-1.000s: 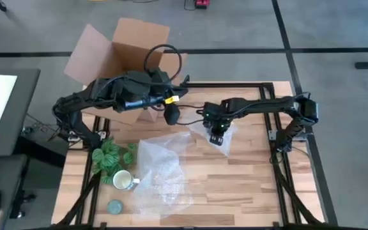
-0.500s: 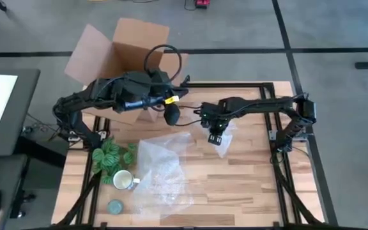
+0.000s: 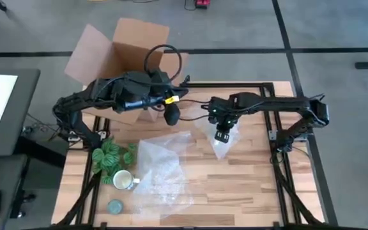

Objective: Wrap mug
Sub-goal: Wrap the green mug with bubble wrap

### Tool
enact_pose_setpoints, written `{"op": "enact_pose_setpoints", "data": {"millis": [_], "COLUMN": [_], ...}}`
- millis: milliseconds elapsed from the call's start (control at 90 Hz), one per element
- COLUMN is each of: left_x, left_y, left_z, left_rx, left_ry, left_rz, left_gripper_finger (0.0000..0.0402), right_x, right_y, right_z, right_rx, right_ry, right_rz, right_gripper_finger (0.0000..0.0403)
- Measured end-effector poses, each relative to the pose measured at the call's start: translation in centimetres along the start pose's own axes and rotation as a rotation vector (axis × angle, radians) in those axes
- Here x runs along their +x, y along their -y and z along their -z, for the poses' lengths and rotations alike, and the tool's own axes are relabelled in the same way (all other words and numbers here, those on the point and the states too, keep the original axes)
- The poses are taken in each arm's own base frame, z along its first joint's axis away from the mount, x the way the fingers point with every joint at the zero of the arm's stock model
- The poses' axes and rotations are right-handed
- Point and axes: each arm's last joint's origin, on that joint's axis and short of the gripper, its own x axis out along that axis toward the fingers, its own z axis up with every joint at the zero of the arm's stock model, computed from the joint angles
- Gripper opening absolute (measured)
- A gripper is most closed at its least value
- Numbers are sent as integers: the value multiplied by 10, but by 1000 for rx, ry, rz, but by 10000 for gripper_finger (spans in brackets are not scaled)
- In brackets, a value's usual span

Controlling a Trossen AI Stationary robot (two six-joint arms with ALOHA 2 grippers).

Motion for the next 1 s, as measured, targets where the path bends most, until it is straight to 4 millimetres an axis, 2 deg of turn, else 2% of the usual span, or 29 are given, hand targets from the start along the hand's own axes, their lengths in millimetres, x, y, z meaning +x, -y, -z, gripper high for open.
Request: {"op": "enact_pose_setpoints", "data": {"millis": [144, 378, 533, 689, 833, 1000], "left_x": [0, 0, 0, 0, 0, 0], "left_y": [0, 0, 0, 0, 0, 0], "left_z": [0, 0, 0, 0, 0, 0], "left_rx": [0, 1, 0, 2, 0, 1], "left_ry": [0, -1, 0, -3, -3, -3], "left_rz": [0, 1, 1, 1, 1, 1], "left_gripper_finger": [0, 0, 0, 0, 0, 0], "right_x": [7, 55, 74, 62, 38, 17], "right_y": [1, 9, 12, 11, 8, 10], "right_z": [-2, 7, 6, 2, -6, -11], "right_rx": [6, 85, 85, 87, 85, 86], "right_ry": [42, -76, -127, -130, -96, -124], "right_rz": [-7, 14, 40, 55, 52, 57], "right_gripper_finger": [0, 0, 0, 0, 4, 48]}}
